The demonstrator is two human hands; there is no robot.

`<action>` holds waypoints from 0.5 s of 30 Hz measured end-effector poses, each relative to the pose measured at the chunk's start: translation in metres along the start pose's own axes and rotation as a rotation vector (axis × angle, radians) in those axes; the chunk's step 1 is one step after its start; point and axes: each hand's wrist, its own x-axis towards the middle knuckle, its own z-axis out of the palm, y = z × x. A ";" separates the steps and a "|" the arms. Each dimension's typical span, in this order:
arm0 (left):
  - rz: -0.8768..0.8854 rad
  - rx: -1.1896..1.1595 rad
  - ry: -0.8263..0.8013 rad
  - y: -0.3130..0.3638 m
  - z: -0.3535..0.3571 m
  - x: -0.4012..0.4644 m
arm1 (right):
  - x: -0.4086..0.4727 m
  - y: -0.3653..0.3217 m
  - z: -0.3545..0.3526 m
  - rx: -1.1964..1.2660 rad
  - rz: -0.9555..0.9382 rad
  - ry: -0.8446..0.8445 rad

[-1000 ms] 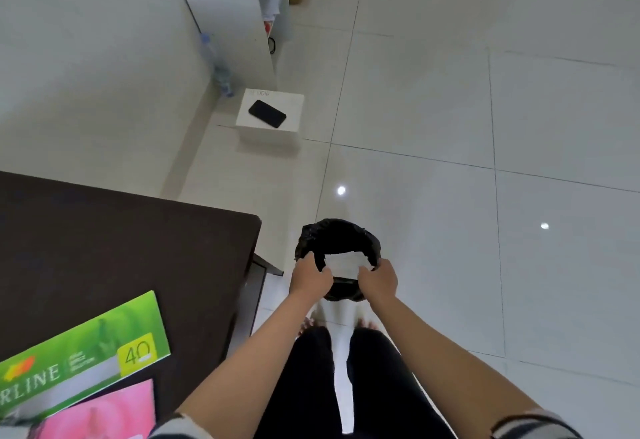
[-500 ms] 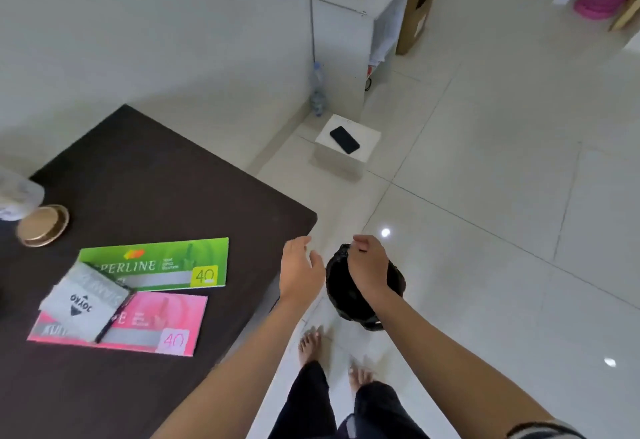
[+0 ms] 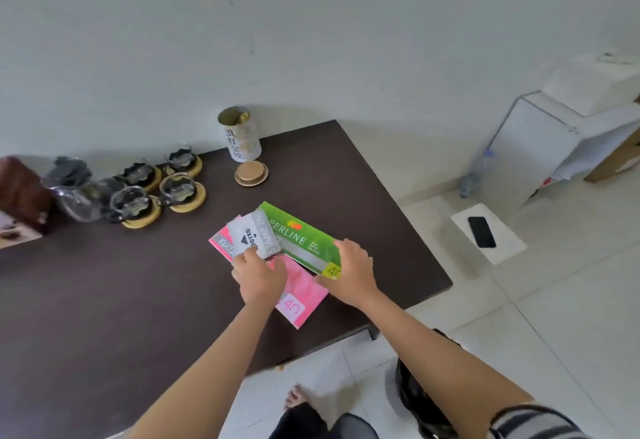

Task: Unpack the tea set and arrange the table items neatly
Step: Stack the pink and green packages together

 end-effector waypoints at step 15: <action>-0.255 -0.025 -0.106 -0.032 -0.016 0.086 | 0.120 -0.061 0.017 -0.141 0.173 -0.344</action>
